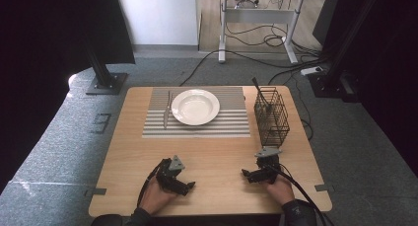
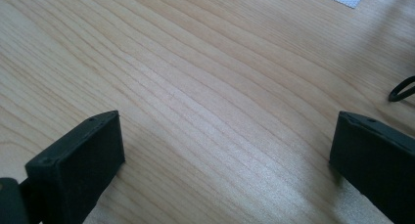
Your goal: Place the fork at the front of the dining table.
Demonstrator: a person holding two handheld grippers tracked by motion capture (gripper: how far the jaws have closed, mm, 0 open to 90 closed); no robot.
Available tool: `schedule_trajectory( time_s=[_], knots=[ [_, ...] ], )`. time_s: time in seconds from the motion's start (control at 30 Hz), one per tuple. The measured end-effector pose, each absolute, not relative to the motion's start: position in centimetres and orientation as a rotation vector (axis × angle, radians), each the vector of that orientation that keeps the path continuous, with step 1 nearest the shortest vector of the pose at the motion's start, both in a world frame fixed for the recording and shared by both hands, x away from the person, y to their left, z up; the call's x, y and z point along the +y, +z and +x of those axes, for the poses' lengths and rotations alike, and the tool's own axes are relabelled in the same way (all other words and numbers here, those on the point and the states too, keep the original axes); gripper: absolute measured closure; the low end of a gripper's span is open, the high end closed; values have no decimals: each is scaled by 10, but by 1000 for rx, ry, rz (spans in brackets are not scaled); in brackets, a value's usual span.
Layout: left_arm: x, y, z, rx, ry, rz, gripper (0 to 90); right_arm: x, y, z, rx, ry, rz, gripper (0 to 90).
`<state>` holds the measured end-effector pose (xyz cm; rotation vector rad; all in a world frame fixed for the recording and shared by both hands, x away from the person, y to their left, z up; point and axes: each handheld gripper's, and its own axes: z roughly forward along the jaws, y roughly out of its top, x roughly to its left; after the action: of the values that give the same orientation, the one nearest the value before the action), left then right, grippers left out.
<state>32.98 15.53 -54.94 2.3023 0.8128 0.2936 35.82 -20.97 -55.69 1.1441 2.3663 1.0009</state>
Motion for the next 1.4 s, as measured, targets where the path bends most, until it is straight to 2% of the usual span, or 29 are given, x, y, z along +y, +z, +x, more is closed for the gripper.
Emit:
schedule_trajectory(
  time_s=[0.47,0.83,1.4],
  knots=[
    [155,-534,338,801,239,2278,7,-210,-557,358,2366,1001,1144,0],
    [133,-507,357,719,224,2265,9,-210,-557,358,2366,1001,1144,0],
    [92,-456,398,610,272,2283,19,-210,-557,358,2365,1002,1143,0]
  ],
)
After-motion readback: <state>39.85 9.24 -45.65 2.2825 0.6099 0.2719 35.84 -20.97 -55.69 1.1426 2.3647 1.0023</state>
